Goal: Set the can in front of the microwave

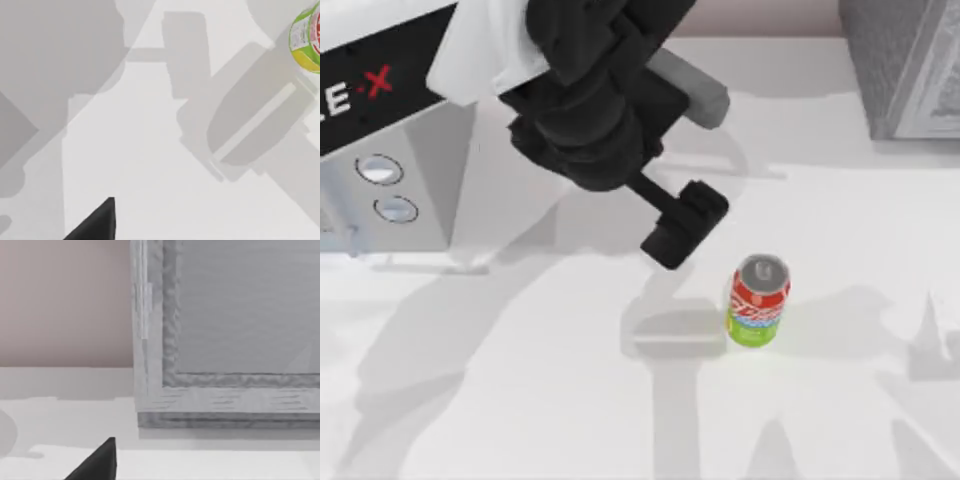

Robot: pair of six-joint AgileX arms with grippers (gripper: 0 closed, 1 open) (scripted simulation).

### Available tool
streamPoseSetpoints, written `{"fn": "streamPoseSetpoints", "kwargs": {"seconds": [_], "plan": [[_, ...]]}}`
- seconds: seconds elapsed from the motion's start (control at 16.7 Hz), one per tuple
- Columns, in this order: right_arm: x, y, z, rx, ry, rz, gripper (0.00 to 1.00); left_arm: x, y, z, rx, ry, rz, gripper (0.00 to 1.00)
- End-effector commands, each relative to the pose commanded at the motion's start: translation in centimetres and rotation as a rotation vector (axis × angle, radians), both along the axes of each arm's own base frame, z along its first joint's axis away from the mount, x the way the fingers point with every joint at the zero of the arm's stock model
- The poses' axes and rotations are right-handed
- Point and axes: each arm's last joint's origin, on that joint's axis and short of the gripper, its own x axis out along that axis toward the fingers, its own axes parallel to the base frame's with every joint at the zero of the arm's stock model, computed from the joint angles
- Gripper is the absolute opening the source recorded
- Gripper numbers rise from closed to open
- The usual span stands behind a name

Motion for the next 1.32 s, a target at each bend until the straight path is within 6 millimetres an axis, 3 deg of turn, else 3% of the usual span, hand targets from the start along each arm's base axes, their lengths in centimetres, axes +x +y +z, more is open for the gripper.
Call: {"fn": "streamPoseSetpoints", "kwargs": {"seconds": [0.24, 0.54, 0.84, 1.32], "plan": [[0.0, 0.0, 0.0, 0.000, 0.000, 0.000, 1.00, 2.1, -7.0, 0.0, 0.058, 0.078, -0.051, 1.00], [0.0, 0.0, 0.0, 0.000, 0.000, 0.000, 1.00, 3.0, -12.3, -2.6, 0.142, 0.168, -0.043, 1.00], [0.0, 0.0, 0.0, 0.000, 0.000, 0.000, 1.00, 3.1, -14.1, -5.4, 0.215, 0.237, -0.011, 1.00], [0.0, 0.0, 0.0, 0.000, 0.000, 0.000, 1.00, 3.3, -14.1, -5.8, 0.217, 0.240, -0.005, 1.00]]}}
